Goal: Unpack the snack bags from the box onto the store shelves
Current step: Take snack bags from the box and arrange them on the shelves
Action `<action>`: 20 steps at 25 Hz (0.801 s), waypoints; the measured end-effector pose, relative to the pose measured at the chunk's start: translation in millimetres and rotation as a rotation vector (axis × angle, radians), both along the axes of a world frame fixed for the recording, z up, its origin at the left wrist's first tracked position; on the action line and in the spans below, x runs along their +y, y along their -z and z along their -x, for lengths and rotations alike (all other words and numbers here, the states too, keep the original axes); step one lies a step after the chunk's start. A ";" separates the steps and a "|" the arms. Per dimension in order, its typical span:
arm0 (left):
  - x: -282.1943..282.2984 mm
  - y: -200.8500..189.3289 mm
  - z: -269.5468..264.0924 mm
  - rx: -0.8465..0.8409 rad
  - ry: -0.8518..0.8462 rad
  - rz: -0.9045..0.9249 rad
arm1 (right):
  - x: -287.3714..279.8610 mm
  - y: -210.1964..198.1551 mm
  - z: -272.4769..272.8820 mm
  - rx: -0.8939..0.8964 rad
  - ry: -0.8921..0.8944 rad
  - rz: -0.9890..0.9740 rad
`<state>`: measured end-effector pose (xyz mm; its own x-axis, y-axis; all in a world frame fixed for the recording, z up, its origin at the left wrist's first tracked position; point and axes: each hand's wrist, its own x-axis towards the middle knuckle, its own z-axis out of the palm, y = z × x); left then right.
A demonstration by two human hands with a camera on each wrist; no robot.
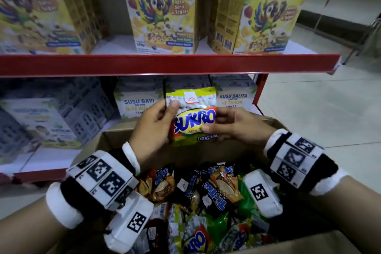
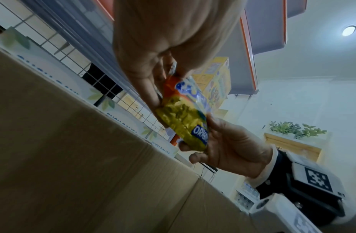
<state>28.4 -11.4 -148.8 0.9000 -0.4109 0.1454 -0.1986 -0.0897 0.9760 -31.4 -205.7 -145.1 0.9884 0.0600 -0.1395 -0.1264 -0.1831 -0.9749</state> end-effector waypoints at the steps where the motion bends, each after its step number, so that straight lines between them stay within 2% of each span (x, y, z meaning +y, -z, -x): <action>1: -0.9 1.3 1.4 0.012 0.004 0.030 | 2.2 4.0 0.7 -0.005 0.015 -0.030; 3: -1.1 5.2 5.4 0.044 0.053 0.069 | 6.4 9.2 1.3 -0.034 0.048 -0.070; 5: 0.1 11.2 7.0 0.030 0.113 0.017 | 7.0 16.0 -0.2 -0.057 0.013 -0.041; 8: 7.5 20.2 0.9 0.004 0.033 -0.045 | -1.2 34.7 -4.5 0.045 -0.135 0.119; 9: 10.7 23.1 -3.1 0.011 -0.014 -0.041 | -5.4 45.6 -5.6 0.103 -0.169 0.266; 12: 17.4 28.3 -11.1 0.100 -0.081 0.007 | -17.3 83.6 -7.9 0.193 -0.329 0.936; 13: 17.8 28.3 -10.9 0.147 -0.077 0.049 | -18.0 94.9 -6.6 0.216 -0.401 1.069; 17: 19.6 27.9 -9.1 0.297 0.050 0.197 | -20.2 123.0 0.7 0.293 -0.544 1.166; 20: 21.3 30.6 -8.7 0.295 0.147 0.180 | -23.6 114.7 2.6 0.305 -0.515 1.135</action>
